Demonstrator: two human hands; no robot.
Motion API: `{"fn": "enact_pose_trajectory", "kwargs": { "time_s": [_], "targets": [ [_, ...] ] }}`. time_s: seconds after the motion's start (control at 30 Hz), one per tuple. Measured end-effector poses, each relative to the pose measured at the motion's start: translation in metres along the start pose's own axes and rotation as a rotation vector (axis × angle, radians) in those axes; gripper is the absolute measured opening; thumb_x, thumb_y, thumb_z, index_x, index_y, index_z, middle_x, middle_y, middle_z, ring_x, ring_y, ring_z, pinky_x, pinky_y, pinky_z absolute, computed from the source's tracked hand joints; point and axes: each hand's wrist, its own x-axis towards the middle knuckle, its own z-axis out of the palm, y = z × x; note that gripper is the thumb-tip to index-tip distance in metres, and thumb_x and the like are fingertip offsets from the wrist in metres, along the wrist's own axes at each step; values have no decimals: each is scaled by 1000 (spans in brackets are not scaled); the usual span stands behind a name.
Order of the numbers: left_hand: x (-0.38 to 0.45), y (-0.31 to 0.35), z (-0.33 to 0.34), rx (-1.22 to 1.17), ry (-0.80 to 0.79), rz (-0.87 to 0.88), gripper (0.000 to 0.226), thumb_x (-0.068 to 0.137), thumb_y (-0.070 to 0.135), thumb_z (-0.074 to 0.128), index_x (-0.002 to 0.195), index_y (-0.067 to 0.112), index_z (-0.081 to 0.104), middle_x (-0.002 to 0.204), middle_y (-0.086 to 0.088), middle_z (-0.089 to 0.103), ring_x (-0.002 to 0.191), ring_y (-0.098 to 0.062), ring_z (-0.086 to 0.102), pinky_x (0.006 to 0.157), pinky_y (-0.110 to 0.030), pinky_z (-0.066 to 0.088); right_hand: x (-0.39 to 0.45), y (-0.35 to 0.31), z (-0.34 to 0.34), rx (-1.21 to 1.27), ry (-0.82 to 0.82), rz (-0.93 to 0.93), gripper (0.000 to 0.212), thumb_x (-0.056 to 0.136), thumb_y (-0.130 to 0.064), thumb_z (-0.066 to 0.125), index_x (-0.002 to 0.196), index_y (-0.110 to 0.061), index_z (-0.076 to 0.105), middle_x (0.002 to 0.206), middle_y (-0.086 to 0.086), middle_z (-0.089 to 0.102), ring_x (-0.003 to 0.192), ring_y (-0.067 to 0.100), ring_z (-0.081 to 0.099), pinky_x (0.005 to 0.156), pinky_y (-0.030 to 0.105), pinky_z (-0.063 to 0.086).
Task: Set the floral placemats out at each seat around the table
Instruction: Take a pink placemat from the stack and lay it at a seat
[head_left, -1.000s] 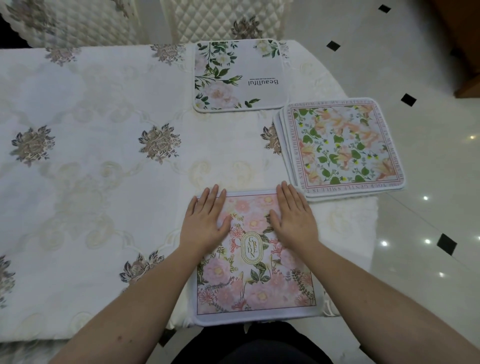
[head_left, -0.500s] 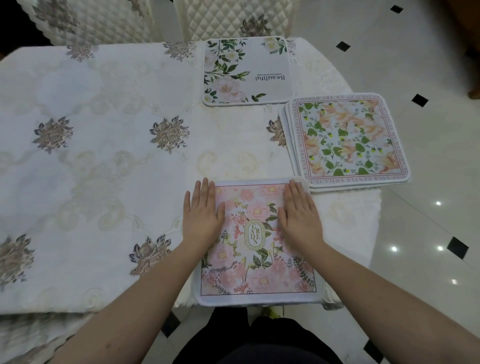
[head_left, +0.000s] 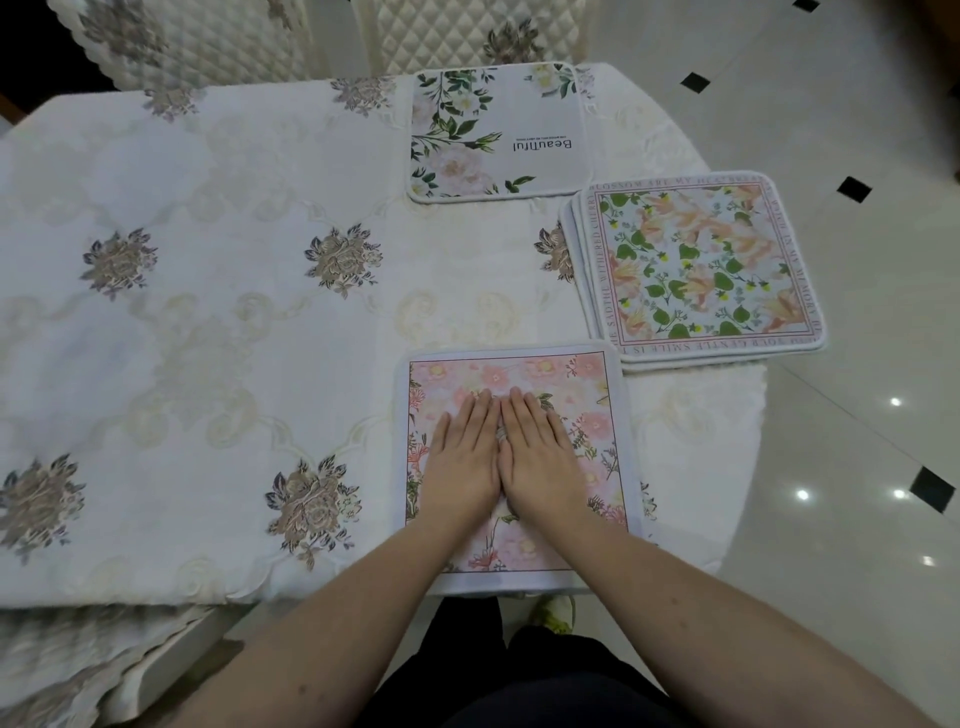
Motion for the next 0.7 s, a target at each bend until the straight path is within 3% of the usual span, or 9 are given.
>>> {"fn": "enact_pose_trajectory", "kwargs": {
  "time_s": [0.27,0.43,0.57,0.7],
  "targets": [
    [-2,2,-4,-7,24,-6,61,101,38,8,159,17,14,167,1,11,154,-13,3,125,-40,0,0,1,2,-14,-1,-9,62,98,-39,-4,155,-17,-7,162,-2,-15,150,13,-16,121,34,-13],
    [-2,-6,-2,4,8,14,61,100,41,5,158,22,7,166,4,6,151,-8,-5,124,-37,-6,0,3,4,-21,1,-6,59,104,-37,11,156,-17,-8,163,-1,-14,150,12,-16,121,34,-13],
    [-5,-16,-2,-5,13,39,58,101,45,9,156,26,4,165,7,5,152,-9,-1,125,-40,-1,-2,3,3,-2,20,-22,58,105,-37,14,155,-19,-9,163,-3,-14,150,12,-14,121,33,-13],
    [-4,-18,1,5,-1,35,61,100,45,10,157,27,1,165,9,0,152,-7,-4,125,-39,-2,-7,16,1,-4,36,11,57,105,-35,16,158,-20,3,165,-3,-1,152,13,-3,123,35,-6]
  ]
}}
